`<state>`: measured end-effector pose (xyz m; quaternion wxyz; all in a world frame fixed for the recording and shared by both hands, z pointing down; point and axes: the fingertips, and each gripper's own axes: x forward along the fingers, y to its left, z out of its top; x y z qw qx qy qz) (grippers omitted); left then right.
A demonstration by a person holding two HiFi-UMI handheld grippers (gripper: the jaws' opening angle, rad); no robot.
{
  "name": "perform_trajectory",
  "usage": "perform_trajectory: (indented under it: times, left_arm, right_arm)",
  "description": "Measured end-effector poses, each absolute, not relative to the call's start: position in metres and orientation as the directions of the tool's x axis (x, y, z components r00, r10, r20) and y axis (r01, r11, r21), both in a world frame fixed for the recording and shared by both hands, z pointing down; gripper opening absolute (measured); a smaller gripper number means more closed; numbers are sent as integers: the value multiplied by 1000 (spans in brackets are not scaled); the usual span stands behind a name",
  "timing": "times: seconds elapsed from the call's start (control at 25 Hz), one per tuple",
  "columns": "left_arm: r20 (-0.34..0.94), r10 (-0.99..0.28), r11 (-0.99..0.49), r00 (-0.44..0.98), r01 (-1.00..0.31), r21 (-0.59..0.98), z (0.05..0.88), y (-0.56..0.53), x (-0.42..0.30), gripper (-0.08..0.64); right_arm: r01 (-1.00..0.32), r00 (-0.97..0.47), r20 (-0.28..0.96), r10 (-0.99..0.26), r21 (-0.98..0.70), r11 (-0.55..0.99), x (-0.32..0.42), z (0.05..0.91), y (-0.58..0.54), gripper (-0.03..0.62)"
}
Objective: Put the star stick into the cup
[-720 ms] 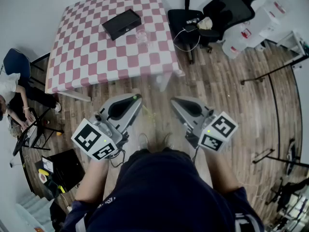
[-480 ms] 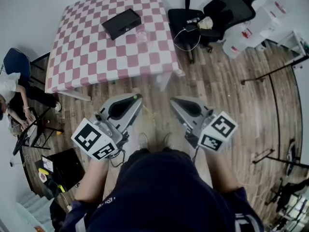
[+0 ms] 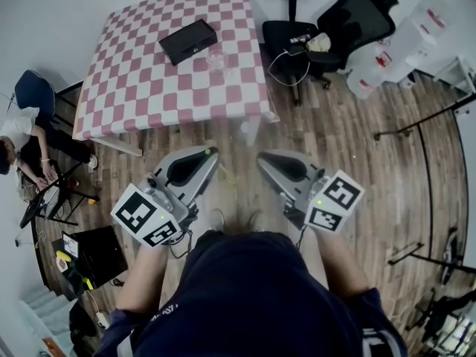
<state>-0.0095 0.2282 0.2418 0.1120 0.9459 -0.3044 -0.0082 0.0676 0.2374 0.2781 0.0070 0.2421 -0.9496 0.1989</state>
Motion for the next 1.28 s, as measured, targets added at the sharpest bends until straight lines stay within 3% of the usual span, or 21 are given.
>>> perform_trajectory:
  times: [0.68, 1.28]
  left_arm:
    - [63, -603, -776, 795, -603, 182, 240, 245, 61, 34]
    - [50, -595, -778, 803, -590, 215, 264, 184, 44, 34]
  right_arm:
    - [-437, -889, 64, -454, -413, 799, 151, 277, 245, 18]
    - [-497, -863, 155, -481, -435, 751, 146, 310, 191, 18]
